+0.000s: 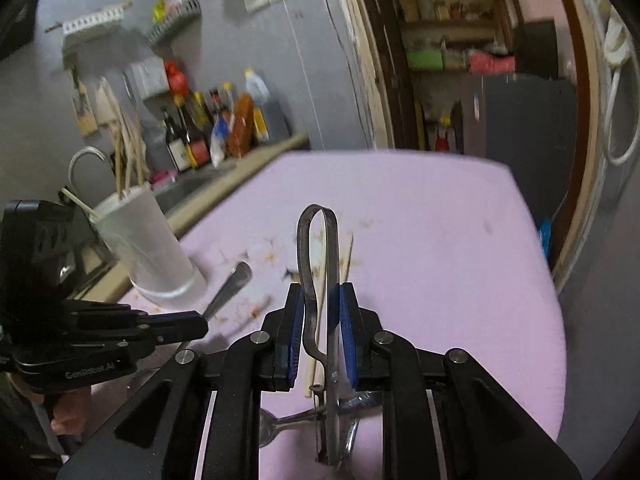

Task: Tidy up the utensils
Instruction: 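Lift the spoon and tongs, carry both into the white caddy and open both tools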

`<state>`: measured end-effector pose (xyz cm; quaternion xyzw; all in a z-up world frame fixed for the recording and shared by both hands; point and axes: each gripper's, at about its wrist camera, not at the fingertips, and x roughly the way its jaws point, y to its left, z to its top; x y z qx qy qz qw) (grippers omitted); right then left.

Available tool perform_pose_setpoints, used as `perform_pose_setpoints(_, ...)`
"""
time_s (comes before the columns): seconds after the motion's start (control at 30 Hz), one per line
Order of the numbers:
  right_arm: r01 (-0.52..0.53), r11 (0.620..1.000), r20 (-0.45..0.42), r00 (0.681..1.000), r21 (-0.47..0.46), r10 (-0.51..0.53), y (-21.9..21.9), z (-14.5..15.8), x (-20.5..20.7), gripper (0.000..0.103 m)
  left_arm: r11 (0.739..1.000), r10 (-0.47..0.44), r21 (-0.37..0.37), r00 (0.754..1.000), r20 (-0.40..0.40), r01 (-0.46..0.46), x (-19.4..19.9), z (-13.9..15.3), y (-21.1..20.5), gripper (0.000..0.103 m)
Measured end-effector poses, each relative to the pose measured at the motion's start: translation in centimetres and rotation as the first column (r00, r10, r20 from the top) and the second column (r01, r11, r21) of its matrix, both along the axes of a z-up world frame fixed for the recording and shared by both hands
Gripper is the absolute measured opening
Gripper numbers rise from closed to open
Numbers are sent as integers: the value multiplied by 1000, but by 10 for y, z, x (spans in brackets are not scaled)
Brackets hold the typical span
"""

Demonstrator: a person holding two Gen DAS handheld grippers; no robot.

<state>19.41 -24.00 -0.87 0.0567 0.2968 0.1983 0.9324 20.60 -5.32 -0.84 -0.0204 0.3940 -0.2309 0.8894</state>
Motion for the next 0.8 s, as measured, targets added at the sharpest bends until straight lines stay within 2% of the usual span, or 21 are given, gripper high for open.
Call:
perform_pose_setpoints(0.07, 11, 1000, 84, 996, 0, -11, 2, 6, -13, 15, 1000, 27, -15, 993, 111, -26, -14, 10, 1, 0)
perform_pose_setpoints(0.17, 34, 999, 197, 980, -15, -30, 9, 16, -30, 15, 998, 64, -43, 965, 255, -55, -31, 23, 5, 0)
perform_pose_setpoints(0.3, 58, 998, 295, 954, -6, -53, 17, 27, -41, 15, 994, 103, -61, 928, 359, -86, -42, 35, 12, 0)
perform_pose_setpoints(0.6, 65, 997, 372, 925, 46, -78, 22, 43, -51, 14, 993, 118, -71, 907, 403, -97, -52, 55, 24, 0)
perform_pose_setpoints(0.8, 74, 996, 453, 887, 47, -87, 33, 62, -54, 14, 989, 137, -100, 901, 411, -105, -47, 74, 35, 0)
